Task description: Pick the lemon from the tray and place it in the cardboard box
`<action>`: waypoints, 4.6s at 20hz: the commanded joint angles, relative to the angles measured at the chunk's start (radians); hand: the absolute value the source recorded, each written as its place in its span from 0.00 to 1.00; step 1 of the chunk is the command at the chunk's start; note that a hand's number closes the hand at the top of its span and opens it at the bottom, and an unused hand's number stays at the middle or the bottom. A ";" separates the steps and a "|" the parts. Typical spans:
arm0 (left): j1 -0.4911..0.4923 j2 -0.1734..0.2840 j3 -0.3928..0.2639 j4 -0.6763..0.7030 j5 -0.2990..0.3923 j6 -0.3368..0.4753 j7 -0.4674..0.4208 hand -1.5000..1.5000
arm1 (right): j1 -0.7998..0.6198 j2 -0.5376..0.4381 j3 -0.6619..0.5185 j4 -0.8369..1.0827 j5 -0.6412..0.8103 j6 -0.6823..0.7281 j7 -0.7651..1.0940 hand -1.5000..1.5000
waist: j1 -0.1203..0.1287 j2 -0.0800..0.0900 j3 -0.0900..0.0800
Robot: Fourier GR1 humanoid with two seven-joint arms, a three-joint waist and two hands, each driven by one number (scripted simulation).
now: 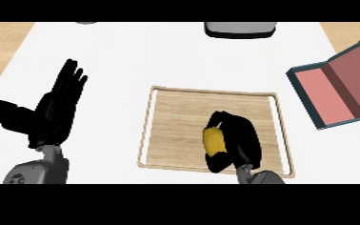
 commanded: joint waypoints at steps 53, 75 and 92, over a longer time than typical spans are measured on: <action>0.054 -0.019 -0.012 -0.005 -0.004 -0.031 -0.046 0.50 | -0.448 -0.403 -0.644 0.437 0.172 -0.076 -0.318 1.00 | 0.015 0.007 0.001; 0.063 -0.017 -0.005 -0.012 -0.018 -0.014 -0.039 0.50 | -0.564 -0.416 -0.950 0.658 -0.230 -0.221 -0.722 0.00 | -0.005 -0.002 0.001; 0.003 -0.039 -0.029 -0.028 -0.044 0.026 0.005 0.50 | -0.452 -0.486 -1.246 0.647 -0.737 -0.051 -0.853 0.00 | -0.005 0.001 0.001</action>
